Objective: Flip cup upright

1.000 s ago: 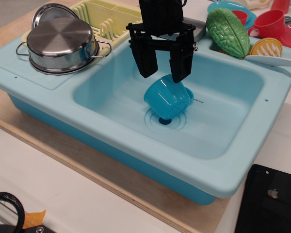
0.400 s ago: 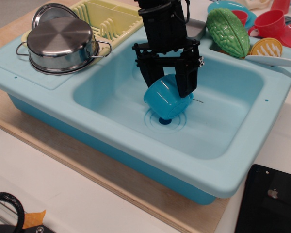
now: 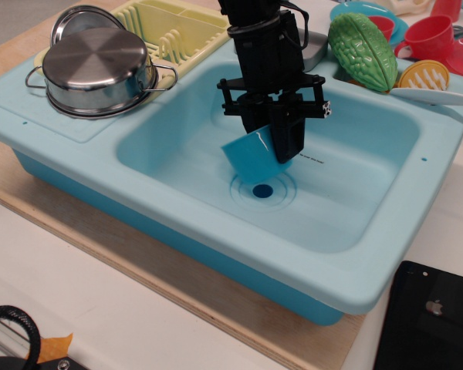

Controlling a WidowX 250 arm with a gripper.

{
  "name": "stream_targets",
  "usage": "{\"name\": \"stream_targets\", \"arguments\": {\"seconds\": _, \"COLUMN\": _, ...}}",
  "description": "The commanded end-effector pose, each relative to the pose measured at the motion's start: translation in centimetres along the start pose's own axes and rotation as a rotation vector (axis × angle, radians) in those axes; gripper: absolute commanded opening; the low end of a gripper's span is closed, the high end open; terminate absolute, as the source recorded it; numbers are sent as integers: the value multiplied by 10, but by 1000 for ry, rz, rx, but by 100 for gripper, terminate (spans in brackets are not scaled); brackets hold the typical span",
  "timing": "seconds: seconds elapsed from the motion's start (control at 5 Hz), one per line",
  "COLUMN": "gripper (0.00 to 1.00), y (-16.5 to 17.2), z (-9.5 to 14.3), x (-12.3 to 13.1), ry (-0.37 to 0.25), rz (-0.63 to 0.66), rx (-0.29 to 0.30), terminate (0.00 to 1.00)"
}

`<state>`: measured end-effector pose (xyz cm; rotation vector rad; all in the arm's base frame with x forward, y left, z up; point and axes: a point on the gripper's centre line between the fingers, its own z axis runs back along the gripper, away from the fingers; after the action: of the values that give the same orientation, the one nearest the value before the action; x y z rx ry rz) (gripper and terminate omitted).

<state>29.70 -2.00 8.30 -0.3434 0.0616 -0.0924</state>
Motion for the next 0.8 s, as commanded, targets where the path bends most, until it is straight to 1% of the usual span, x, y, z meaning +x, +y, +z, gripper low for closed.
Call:
{"name": "stream_targets", "arguments": {"seconds": 0.0, "gripper": 0, "y": -10, "z": 17, "x": 2, "ry": -29, "rz": -41, "rx": 102, "terminate": 0}}
{"name": "stream_targets", "arguments": {"seconds": 0.2, "gripper": 0, "y": -16, "z": 26, "x": 2, "ry": -54, "rz": -85, "rx": 238, "terminate": 0}}
{"name": "stream_targets", "arguments": {"seconds": 0.4, "gripper": 0, "y": -17, "z": 27, "x": 3, "ry": -46, "rz": -115, "rx": 306, "terminate": 0}}
{"name": "stream_targets", "arguments": {"seconds": 0.6, "gripper": 100, "y": -15, "z": 24, "x": 1, "ry": -93, "rz": -119, "rx": 302, "terminate": 0}}
